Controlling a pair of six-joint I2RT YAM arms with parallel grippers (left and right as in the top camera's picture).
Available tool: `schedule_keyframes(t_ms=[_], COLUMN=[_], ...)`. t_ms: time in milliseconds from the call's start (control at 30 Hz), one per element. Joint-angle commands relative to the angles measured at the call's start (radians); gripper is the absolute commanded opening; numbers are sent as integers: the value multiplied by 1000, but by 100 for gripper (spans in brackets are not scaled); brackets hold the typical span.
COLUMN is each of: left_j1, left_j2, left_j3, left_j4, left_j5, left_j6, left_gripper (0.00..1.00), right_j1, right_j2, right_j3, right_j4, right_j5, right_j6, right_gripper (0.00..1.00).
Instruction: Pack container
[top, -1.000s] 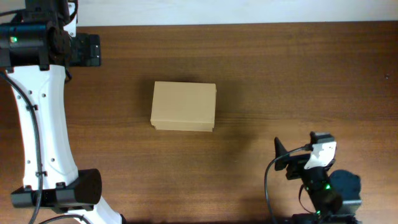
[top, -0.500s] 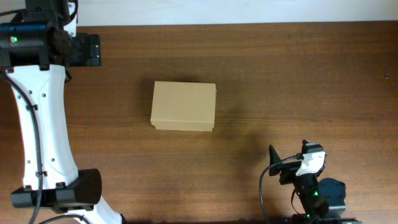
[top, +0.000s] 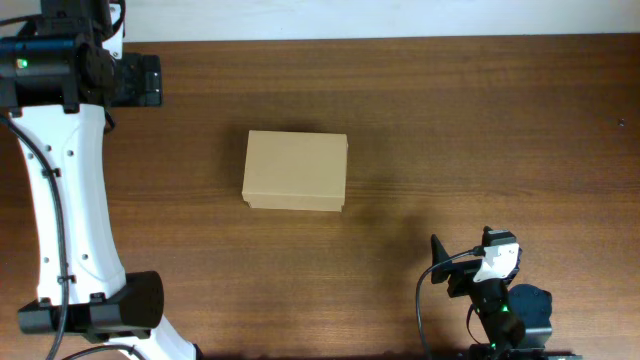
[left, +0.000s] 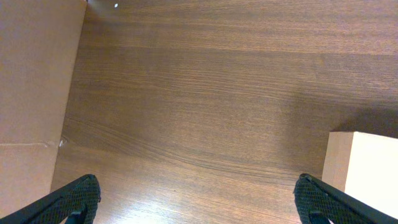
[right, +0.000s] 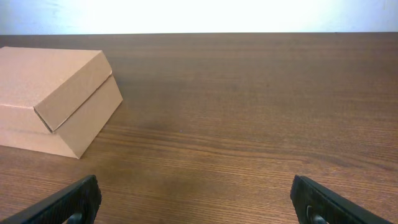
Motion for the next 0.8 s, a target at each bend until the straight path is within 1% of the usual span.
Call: schedule_keyframes(t_ms=[0, 267, 367, 433, 500, 633, 767], left_j1=[2, 2, -2, -17, -39, -83, -85], left_j2=[5, 5, -35, -106, -213, -483, -782], left_j3=[-3, -3, -9, -59, -166, -470, -776], left_j4=[3, 3, 3, 4, 11, 44, 44], left_j5=[-10, -7, -7, -6, -7, -6, -6], left_j6=[8, 8, 8, 8, 8, 8, 8], left_gripper=[100, 100, 100, 100, 100, 99, 100], right_j1=[3, 3, 3, 3, 3, 3, 3], right_j2=[-12, -12, -12, -12, -12, -12, -12], right_j3=[-10, -10, -10, -10, -10, -10, -10], right_j4=[4, 4, 4, 4, 4, 4, 4], right_j5=[13, 13, 13, 13, 13, 13, 13], right_j6=[8, 8, 8, 8, 8, 8, 8], right_gripper=[99, 99, 99, 99, 99, 99, 99])
